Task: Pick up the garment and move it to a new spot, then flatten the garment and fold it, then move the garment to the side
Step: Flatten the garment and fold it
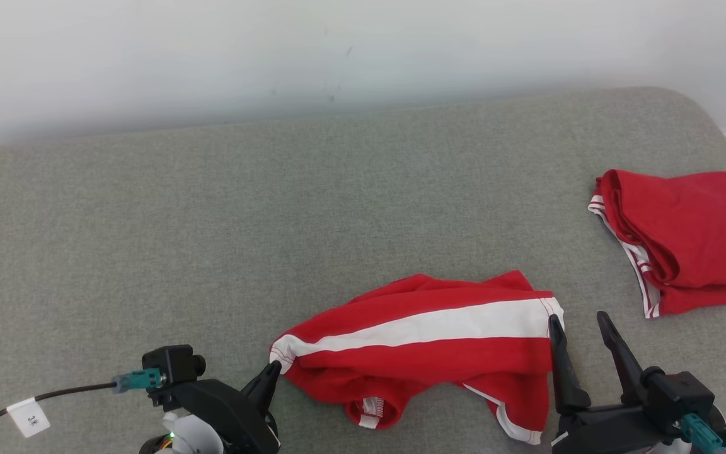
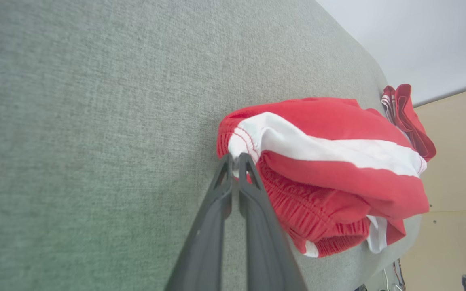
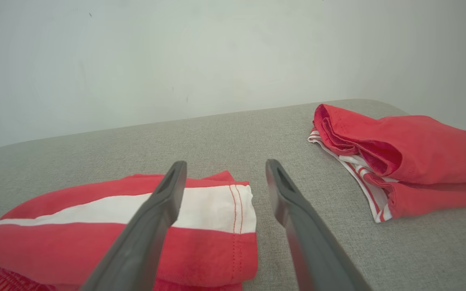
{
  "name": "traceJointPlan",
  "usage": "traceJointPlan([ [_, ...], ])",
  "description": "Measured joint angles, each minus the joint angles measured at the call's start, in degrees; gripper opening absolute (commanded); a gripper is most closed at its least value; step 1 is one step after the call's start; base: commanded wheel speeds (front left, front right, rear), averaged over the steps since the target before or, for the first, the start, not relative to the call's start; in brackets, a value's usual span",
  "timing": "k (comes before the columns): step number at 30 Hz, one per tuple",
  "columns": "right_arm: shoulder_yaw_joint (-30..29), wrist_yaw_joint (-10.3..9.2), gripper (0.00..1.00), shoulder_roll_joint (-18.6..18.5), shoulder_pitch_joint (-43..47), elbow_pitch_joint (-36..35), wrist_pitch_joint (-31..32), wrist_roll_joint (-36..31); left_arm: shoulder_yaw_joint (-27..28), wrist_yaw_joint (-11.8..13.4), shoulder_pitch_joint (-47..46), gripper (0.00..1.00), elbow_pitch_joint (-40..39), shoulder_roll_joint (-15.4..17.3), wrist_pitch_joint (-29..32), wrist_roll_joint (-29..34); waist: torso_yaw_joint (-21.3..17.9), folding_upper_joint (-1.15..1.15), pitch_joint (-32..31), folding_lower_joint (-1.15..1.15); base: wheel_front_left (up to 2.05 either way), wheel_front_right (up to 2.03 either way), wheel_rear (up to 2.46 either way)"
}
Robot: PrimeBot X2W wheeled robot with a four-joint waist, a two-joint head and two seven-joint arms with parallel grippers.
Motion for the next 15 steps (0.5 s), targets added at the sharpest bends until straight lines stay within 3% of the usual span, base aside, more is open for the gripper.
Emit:
traceJointPlan([
  [5,0.3,0.0,1.0,-0.25,-0.07,-0.34,0.12,-0.35,-0.67,0.29,-0.41,0.0,-0.34,0.56,-1.57,2.11,0.17,0.0,-0.07,0.0,0.0,0.0,0.0],
  [8,0.74,0.0,1.0,-1.24,-1.27,-0.98,3.97,0.31,-1.47,1.13,-0.81,0.0,-0.9,1.59,-2.02,4.37,0.11,0.0,-0.05,0.0,0.0,0.0,0.0],
  [15,-0.9,-0.01,1.0,-5.21,-5.69,-4.75,31.31,6.16,-3.07,3.15,-0.18,0.0,-3.75,2.49,-2.37,6.93,-0.34,0.0,0.55,0.0,0.0,0.0,0.0],
])
